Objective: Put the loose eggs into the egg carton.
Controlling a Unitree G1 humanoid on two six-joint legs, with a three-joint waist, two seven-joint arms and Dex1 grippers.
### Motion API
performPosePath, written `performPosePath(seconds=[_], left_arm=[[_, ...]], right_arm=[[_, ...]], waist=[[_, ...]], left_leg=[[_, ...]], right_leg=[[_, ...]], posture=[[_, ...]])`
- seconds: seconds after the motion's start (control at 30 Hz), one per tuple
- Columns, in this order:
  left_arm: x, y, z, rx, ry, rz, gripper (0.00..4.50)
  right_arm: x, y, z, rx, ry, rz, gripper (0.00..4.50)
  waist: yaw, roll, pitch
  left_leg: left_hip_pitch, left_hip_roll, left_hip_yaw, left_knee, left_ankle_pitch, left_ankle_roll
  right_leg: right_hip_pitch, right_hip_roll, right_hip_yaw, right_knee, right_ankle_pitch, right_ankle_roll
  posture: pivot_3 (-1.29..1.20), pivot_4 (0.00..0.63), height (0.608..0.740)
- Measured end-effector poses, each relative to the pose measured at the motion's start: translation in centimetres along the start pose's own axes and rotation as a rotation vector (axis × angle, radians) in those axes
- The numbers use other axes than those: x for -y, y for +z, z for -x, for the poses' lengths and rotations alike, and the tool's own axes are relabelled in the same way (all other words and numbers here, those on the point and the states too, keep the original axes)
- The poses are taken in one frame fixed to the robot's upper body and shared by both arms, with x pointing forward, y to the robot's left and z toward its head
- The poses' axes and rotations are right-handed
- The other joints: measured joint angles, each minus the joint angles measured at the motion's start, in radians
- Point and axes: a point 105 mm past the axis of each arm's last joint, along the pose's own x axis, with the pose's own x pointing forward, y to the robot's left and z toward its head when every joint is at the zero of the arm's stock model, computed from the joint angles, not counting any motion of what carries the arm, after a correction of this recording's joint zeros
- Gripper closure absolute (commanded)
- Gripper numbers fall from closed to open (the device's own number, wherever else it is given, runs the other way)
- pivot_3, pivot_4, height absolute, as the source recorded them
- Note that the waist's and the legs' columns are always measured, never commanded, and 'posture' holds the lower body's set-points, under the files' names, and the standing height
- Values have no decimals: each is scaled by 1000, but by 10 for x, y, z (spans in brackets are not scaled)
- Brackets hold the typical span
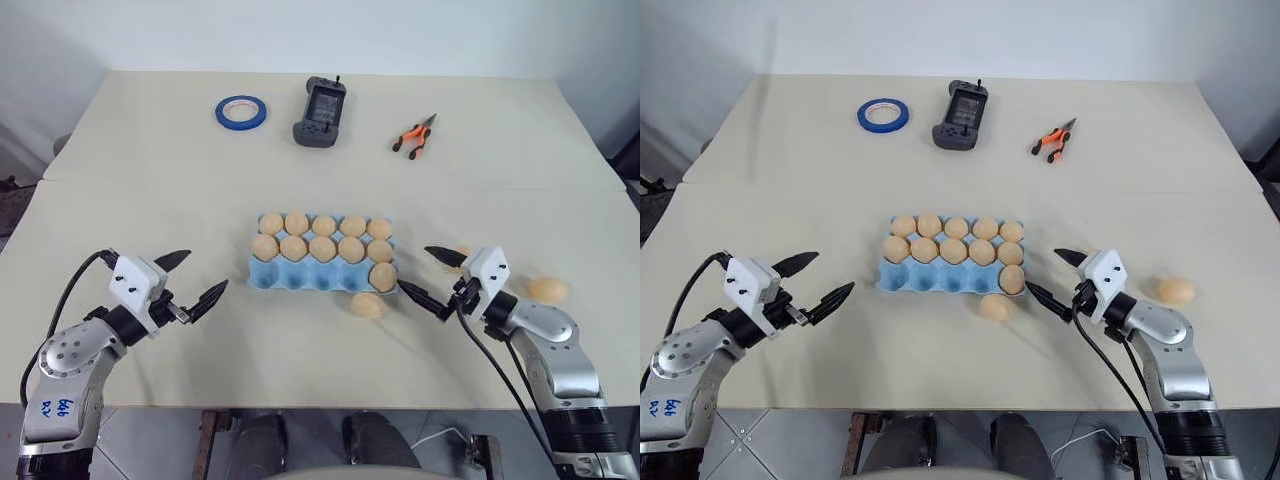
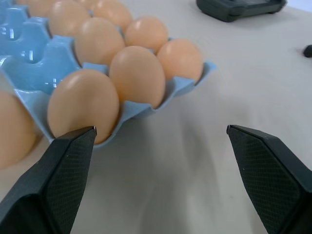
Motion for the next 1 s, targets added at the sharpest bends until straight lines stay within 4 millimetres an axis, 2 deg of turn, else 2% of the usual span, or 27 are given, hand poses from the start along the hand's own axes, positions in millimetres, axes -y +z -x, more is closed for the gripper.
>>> performPosePath(seconds=[0.1,0.23,0.47,0.63,0.73,0.83,0.9,1.0], left_arm=[[2,2,-1,12,-21,20,0],[17,3,-11,27,-109,44,0],[41,13,-33,67,-302,33,0],[57,13,-46,76,-421,41,0],[77,15,-56,86,-558,48,0],[94,21,-67,114,-674,55,0],[99,25,-70,127,-717,36,0],[102,29,-69,149,-747,4,0]], right_arm=[[1,0,1,1,-5,-1,14],[8,5,14,14,-66,-5,14],[25,9,73,-24,-276,-11,14],[31,0,119,-101,-428,-18,14],[33,-8,163,-152,-588,-30,14],[25,-24,201,-204,-722,-69,14],[22,-33,213,-218,-773,-98,14],[22,-40,216,-221,-791,-121,14]], waist=[[0,0,0],[6,0,0],[24,1,0],[25,1,0],[30,1,0],[29,1,0],[19,1,0],[-6,1,1]], left_leg=[[0,0,0,0,0,0],[0,0,0,0,0,-1],[0,0,0,0,1,-1],[0,0,1,0,1,-1],[0,-1,0,-1,1,-1],[0,-2,0,-1,1,-1],[0,-1,3,-1,1,-1],[6,0,12,-2,1,-1]], right_leg=[[0,0,0,0,0,0],[0,0,0,1,0,0],[1,1,0,-1,0,0],[1,1,1,-1,0,0],[1,2,1,-2,0,0],[1,1,1,-2,0,0],[1,2,3,-2,0,0],[1,3,14,0,0,0]], posture=[[0,150,740],[0,150,740],[0,150,740],[0,150,740],[0,150,740],[0,150,740],[0,150,740],[0,150,740]])
